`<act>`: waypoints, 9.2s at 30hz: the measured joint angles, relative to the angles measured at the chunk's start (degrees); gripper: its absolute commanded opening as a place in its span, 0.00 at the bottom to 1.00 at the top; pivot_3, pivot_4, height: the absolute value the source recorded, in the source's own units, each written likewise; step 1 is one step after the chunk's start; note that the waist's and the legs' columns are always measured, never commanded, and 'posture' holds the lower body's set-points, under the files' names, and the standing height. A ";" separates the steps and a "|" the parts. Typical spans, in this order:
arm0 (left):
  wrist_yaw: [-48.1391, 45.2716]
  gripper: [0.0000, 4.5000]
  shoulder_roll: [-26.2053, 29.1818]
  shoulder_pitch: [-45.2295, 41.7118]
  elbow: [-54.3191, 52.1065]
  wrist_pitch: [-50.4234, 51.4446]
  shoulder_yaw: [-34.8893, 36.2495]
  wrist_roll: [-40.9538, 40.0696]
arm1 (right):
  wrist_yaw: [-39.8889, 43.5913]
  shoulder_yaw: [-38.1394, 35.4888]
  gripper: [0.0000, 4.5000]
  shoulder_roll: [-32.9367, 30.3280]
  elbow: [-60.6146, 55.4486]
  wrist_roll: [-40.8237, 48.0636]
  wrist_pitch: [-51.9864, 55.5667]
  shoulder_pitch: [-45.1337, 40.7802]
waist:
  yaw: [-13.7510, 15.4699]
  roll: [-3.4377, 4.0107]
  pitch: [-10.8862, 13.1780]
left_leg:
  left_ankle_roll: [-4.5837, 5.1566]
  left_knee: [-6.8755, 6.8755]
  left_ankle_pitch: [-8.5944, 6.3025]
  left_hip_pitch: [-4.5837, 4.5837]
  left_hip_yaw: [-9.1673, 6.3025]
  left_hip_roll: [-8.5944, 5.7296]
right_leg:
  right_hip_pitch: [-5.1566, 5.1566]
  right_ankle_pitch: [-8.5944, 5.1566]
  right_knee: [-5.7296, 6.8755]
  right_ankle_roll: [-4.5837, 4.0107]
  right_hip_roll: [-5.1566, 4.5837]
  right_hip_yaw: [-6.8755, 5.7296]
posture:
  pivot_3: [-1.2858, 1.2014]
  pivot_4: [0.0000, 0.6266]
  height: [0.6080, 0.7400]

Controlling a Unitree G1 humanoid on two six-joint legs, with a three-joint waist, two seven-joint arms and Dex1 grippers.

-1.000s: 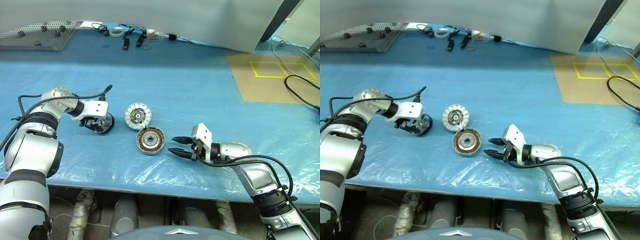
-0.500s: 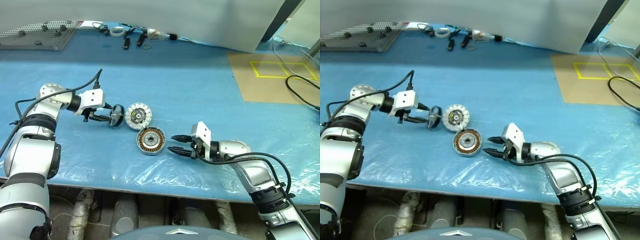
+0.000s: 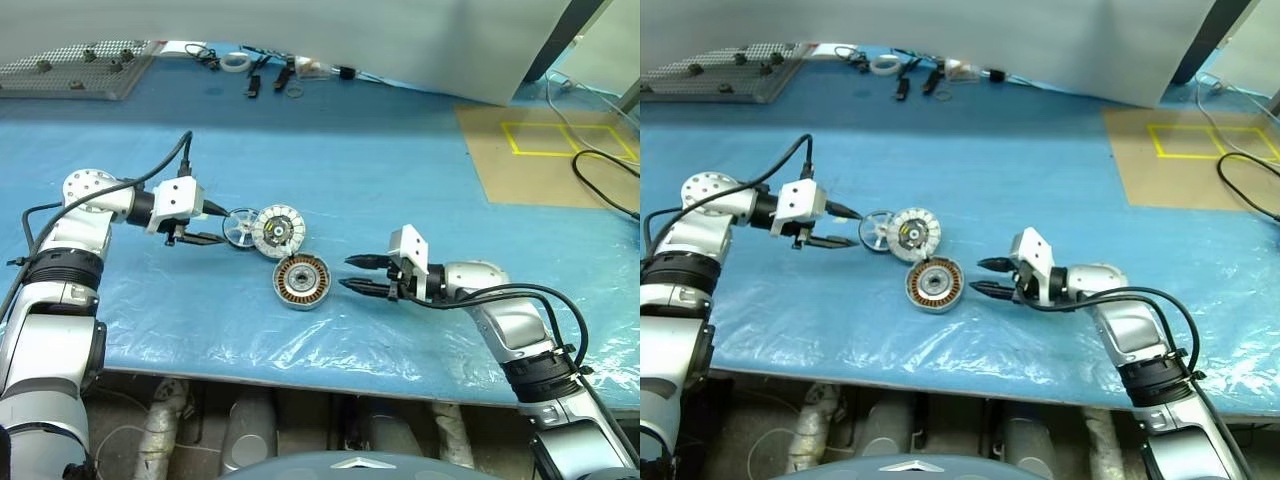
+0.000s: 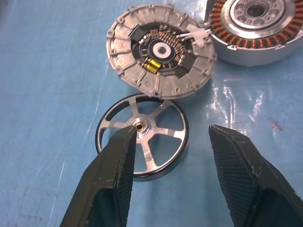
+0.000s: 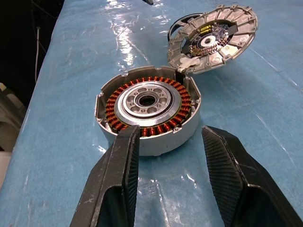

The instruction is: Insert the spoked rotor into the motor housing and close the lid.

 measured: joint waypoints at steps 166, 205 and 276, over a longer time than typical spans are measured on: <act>12.61 0.33 -1.68 -4.10 14.94 -6.35 -2.29 8.60 | -1.95 1.98 0.48 -2.55 2.41 -1.45 1.30 -1.53 | 0.99 0.07 0.02 | 0.22 0.37 -0.03 -0.82 -0.06 -0.11 | -0.61 0.21 0.05 0.33 -0.21 -0.08 | 0.52 0.24 1.00; 8.86 0.33 -8.53 21.93 -38.03 27.56 -1.56 -14.49 | 3.88 -2.72 0.48 -4.31 -2.69 1.61 -8.27 7.28 | -0.14 0.11 0.00 | 0.49 0.57 -0.14 -0.81 0.00 -0.07 | -0.58 0.02 0.18 -0.01 -0.18 -0.05 | 0.52 0.24 1.00; 8.39 0.33 -8.85 19.00 -36.46 26.53 -7.51 -10.50 | -2.19 -2.79 0.48 -5.52 -7.87 0.96 -2.76 10.54 | -0.27 0.25 -0.09 | 0.56 0.66 -0.11 -0.67 -0.01 -0.08 | -0.46 0.04 0.23 0.02 -0.18 -0.03 | 0.52 0.24 1.00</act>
